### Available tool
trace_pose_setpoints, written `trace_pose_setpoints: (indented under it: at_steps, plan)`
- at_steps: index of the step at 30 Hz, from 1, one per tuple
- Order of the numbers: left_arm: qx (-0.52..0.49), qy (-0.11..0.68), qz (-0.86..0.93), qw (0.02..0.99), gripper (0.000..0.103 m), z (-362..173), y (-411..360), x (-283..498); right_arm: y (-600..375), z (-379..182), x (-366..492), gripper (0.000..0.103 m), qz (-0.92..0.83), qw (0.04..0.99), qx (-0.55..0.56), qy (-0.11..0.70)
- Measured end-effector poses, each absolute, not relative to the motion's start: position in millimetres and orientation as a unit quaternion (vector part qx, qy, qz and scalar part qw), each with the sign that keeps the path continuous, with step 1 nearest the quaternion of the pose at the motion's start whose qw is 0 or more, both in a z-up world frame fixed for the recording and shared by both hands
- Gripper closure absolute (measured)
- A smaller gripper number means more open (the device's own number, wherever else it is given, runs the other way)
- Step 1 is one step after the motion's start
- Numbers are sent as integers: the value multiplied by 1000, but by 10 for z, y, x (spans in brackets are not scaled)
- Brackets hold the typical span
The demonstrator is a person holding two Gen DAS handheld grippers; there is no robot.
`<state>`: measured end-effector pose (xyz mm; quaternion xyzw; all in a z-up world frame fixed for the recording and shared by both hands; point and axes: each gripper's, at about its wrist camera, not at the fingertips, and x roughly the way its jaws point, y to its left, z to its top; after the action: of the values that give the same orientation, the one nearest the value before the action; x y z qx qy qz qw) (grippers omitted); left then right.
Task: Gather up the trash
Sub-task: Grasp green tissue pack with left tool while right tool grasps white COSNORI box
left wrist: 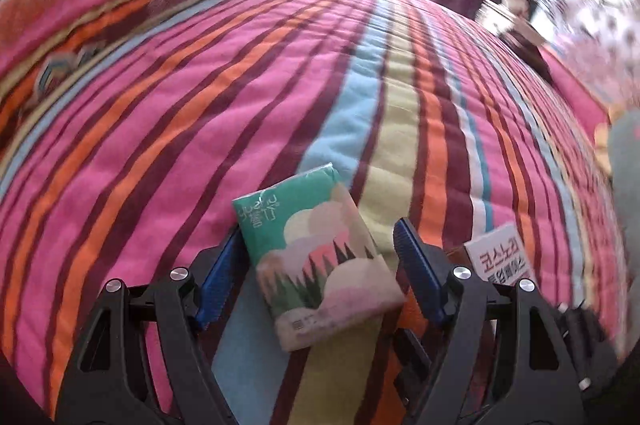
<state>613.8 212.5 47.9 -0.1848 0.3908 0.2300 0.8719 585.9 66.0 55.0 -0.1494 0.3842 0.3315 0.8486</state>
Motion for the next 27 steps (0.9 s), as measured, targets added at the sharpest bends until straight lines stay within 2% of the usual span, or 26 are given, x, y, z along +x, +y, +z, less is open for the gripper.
trace_pose_setpoints:
  at_steps: [2,6,8,10,15,20,24,27]
  plan:
    - [-164,398,218,876,30,456,2126,6140,661,555,5839,23,331,850,-152,380]
    - [-160,394,202,883,45,473,2199,6071,657,550,5836,32,337,848,-149,380]
    - [-156,393,190,886,47,468,2215,6046,659,553,5834,40,339,848,-149,379]
    - [-149,392,182,889,48,466,2214,6037,655,564,5816,57,342,849,-147,375]
    - [-174,373,162,897,49,478,2272,5927,586,584,5790,57,340,854,-127,374]
    - [-202,355,138,902,49,534,2193,5505,309,622,5708,57,320,866,-62,379]
    - [-187,356,120,907,49,608,1934,4968,-16,647,5201,57,298,875,-36,380]
    - [-131,373,103,913,49,645,1561,4402,-231,641,4633,57,281,884,-49,371]
